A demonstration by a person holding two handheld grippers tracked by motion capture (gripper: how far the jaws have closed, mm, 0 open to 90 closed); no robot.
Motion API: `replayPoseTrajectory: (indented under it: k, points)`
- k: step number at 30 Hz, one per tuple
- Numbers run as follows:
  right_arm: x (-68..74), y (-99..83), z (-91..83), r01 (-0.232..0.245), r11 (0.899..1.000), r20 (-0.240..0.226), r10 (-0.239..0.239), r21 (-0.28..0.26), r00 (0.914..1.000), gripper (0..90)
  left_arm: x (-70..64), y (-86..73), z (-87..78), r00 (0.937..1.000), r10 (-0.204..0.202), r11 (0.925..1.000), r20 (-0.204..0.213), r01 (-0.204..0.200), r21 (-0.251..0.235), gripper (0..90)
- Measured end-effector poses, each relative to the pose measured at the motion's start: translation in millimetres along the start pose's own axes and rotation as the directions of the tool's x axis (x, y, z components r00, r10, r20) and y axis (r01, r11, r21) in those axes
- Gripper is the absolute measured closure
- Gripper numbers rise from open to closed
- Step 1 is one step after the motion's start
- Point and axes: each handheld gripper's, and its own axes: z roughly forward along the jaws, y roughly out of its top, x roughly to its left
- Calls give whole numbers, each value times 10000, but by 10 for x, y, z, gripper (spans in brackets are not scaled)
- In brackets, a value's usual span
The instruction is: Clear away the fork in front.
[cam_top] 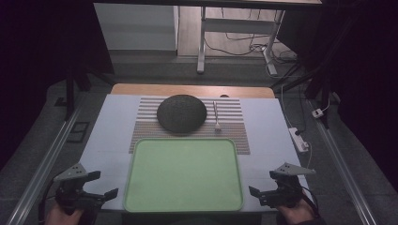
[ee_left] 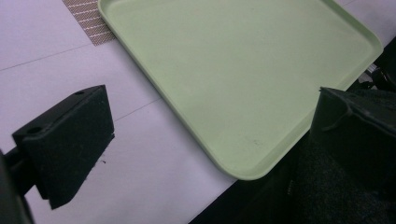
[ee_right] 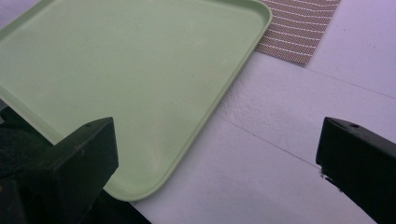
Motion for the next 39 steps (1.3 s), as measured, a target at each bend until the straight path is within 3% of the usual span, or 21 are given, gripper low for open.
replayPoseTrajectory:
  k: [9, 18, 27, 29, 39]
  points:
    - [-5, 10, 13, -15, 9999, -12, 16, 156, 10000, 11, 4, 0, 0, 10000, -25, 10000, -4, 25, 1, 1]
    - [8, 38, -3, 160, 9998, -63, -161, -107, 9999, 0, 10, -1, -1, 10000, -84, 10000, 11, 84, -20, 1]
    - [29, 90, 25, 723, 9971, 24, -722, -240, 9974, 0, 14, -1, -1, 9999, -112, 9999, 21, 112, -26, 1]
    - [11, 103, 62, 653, 9974, -203, -659, -316, 9976, 0, 14, -1, -1, 9999, -117, 9999, 17, 117, -25, 1]
    - [14, 223, 176, 550, 9979, -302, -561, -345, 9980, 0, 20, -1, -2, 9998, -188, 9998, 9, 188, -13, 1]
